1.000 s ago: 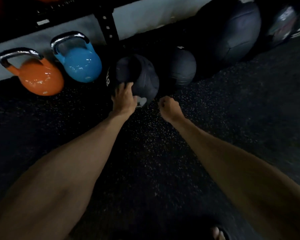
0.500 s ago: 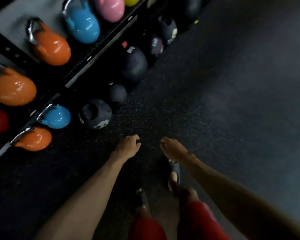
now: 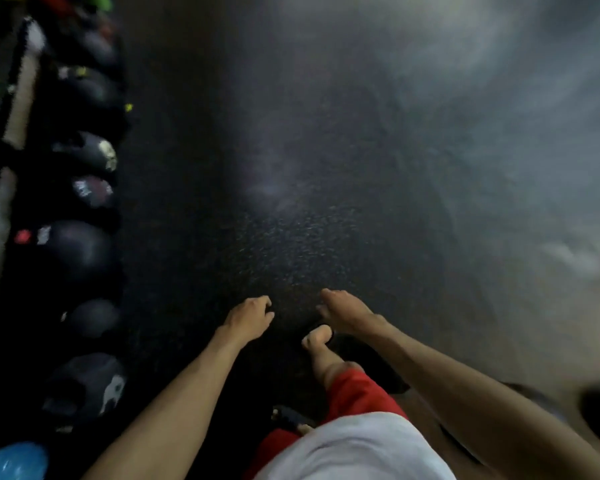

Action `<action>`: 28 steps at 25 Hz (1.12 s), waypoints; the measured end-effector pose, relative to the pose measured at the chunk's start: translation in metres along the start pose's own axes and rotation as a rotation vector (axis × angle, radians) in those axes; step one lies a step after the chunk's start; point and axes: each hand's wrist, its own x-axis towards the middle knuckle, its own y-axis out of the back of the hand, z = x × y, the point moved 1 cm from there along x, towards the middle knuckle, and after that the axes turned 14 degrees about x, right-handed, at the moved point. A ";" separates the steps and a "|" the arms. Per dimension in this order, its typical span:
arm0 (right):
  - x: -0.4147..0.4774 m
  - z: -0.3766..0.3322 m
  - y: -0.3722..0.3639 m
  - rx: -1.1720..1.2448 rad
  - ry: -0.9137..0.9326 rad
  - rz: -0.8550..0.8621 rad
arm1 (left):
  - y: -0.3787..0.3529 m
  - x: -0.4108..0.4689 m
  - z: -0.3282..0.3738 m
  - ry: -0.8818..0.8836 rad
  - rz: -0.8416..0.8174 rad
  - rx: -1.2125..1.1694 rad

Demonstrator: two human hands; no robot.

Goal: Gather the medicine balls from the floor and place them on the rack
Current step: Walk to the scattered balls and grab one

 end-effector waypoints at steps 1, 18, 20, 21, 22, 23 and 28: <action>-0.002 0.014 0.013 0.041 -0.038 0.035 | 0.012 0.015 0.019 -0.034 -0.003 0.048; -0.076 0.259 0.202 0.825 -0.661 0.641 | 0.135 0.211 0.456 -0.759 -0.117 0.776; -0.092 0.286 0.210 0.914 -0.748 0.712 | 0.126 0.225 0.511 -0.873 -0.149 0.873; -0.099 0.299 0.214 0.955 -0.801 0.756 | 0.122 0.231 0.539 -0.926 -0.172 0.920; -0.106 0.310 0.218 1.000 -0.858 0.801 | 0.116 0.236 0.567 -0.975 -0.200 0.969; -0.112 0.320 0.222 1.046 -0.917 0.844 | 0.109 0.240 0.594 -1.031 -0.225 1.021; -0.143 0.357 0.236 1.285 -1.189 1.051 | 0.074 0.239 0.711 -1.390 -0.312 1.309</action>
